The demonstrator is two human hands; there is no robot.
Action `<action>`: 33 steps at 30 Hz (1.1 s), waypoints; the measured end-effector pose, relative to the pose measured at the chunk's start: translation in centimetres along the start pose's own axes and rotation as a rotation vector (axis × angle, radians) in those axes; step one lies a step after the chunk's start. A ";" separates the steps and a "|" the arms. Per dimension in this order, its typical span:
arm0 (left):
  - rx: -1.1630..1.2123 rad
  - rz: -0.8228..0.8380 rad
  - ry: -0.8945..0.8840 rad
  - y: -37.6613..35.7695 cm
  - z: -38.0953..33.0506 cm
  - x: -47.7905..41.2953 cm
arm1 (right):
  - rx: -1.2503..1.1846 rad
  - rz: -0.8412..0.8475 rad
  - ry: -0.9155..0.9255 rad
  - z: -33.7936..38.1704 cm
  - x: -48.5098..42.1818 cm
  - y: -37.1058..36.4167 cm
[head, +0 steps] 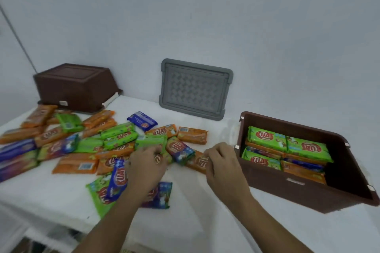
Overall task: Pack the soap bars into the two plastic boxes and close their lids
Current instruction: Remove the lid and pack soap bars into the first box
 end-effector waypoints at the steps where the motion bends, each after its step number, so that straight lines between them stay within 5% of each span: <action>1: -0.063 -0.018 0.062 0.6 1.5 -0.4 | -0.008 0.071 -0.016 0.6 -0.5 -1.1; 6: -0.177 0.076 0.271 3.0 6.2 -1.6 | 0.044 0.463 -0.333 1.2 -3.0 -5.9; 11: -0.265 0.215 0.156 3.4 6.7 -2.6 | 0.028 0.559 -0.500 1.2 -4.5 -7.3; 23: -0.263 0.404 0.120 5.6 5.9 -4.7 | -0.284 0.406 -0.621 1.7 -4.8 -7.3; 33: -0.231 0.684 0.136 8.0 4.8 -6.0 | -0.557 0.209 -0.531 2.1 -6.2 -4.9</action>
Point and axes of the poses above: each hand's wrist, its own x-axis away from the middle knuckle, its own y-axis out of the back of the hand, z = x × y, the point moved 1 cm from there along -x, towards the middle knuckle, and after that the axes turned 11 degrees about y, right-handed, at the moved point
